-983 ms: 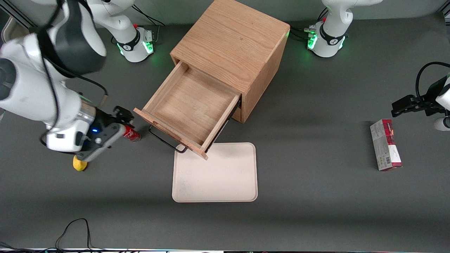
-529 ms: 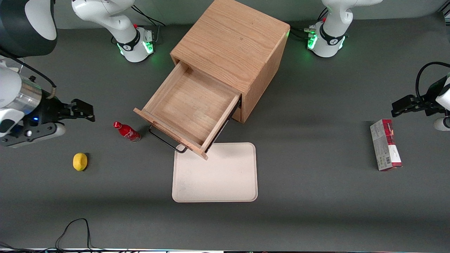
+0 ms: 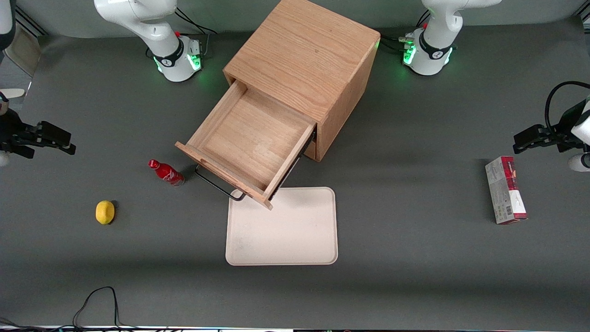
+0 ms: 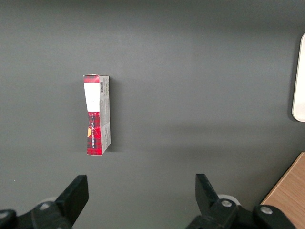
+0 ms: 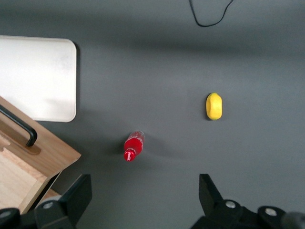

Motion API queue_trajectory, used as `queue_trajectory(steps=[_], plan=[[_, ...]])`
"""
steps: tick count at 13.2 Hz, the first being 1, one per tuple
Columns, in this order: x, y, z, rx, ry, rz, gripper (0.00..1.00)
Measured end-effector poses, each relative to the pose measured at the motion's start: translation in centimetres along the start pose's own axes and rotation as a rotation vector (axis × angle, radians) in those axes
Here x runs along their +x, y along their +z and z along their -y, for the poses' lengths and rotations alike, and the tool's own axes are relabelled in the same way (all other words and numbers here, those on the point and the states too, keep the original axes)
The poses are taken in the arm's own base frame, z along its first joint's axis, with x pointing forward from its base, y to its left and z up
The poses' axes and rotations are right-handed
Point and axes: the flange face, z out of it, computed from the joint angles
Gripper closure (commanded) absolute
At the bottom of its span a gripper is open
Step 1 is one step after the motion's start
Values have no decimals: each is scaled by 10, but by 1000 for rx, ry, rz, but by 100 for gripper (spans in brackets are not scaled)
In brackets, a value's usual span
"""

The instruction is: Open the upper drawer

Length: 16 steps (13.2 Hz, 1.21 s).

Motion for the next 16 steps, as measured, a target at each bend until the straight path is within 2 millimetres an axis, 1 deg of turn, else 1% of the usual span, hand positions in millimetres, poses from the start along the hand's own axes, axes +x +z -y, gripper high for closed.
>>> queue_trajectory(steps=[1,3,5,10,13,16], plan=[[-6,2,-3,2,5,-9,0],[-11,6,-3,4,11,-8,0],[-10,11,-3,4,11,-3,0],[-10,11,-4,-1,14,-2,0],[-10,16,-8,-2,20,7,0],[-11,18,-7,-1,19,12,0]])
